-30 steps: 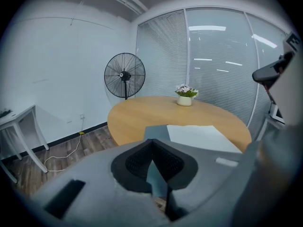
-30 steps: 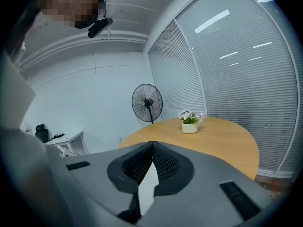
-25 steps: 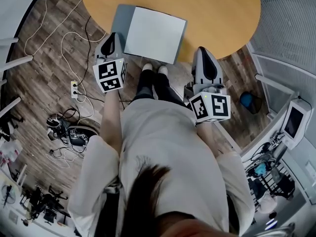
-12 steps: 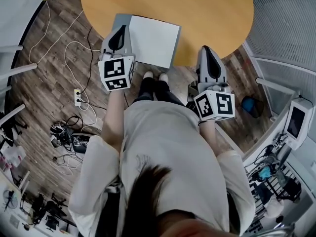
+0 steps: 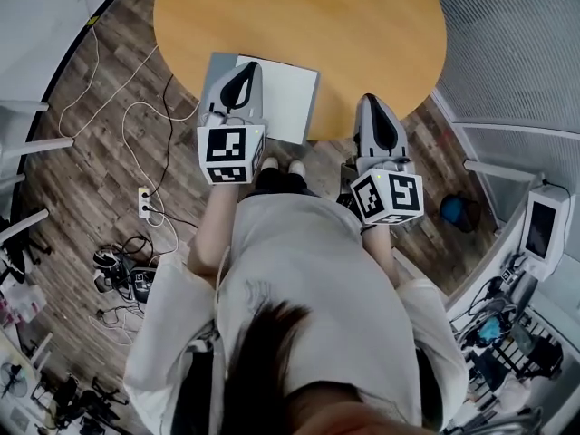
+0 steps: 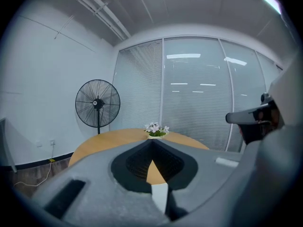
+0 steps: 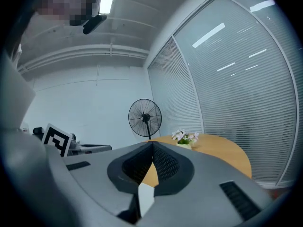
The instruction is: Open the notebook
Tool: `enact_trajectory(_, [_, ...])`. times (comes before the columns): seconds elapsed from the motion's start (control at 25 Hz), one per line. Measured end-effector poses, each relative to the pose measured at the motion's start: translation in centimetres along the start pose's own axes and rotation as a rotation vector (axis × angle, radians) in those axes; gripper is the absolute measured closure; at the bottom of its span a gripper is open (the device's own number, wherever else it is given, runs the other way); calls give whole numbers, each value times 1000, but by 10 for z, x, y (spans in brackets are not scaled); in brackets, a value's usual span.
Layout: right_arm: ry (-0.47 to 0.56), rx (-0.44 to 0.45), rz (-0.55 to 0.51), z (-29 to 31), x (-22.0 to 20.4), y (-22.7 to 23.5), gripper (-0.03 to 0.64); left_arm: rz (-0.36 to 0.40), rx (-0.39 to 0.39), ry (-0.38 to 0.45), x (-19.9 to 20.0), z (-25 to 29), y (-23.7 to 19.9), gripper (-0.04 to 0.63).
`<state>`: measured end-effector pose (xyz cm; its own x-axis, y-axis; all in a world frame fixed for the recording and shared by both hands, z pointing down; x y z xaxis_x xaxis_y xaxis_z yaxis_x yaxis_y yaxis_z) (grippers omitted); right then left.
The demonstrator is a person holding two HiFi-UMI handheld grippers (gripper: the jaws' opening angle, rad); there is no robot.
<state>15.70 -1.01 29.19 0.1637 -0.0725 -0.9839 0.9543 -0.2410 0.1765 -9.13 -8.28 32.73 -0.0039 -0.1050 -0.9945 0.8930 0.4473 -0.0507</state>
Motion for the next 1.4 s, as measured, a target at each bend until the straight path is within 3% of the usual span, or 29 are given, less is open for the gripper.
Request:
enact_trajectory(0.32, [35,0,-22,0,23,0,615,13,-49,82,35,-2,18,580])
enact_trajectory(1.0, [139,54,32,-20,56,-2,615,64,-117,228,93,-31,49,580])
enact_trajectory(1.4, [145,80,25,-35,62,0,615,2,-150,230,91,-46,71,580])
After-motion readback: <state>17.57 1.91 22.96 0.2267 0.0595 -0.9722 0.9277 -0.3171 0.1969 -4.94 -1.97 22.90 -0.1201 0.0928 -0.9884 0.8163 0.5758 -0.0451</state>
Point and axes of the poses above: the fingertips, and each gripper's own axes: z forward along the fingers, y to its right, x out of its top, the point moved 10 cm from there along -z, backward along the fingers, and after that the axes turned 6 degrees about y, right-handed, at the moved point
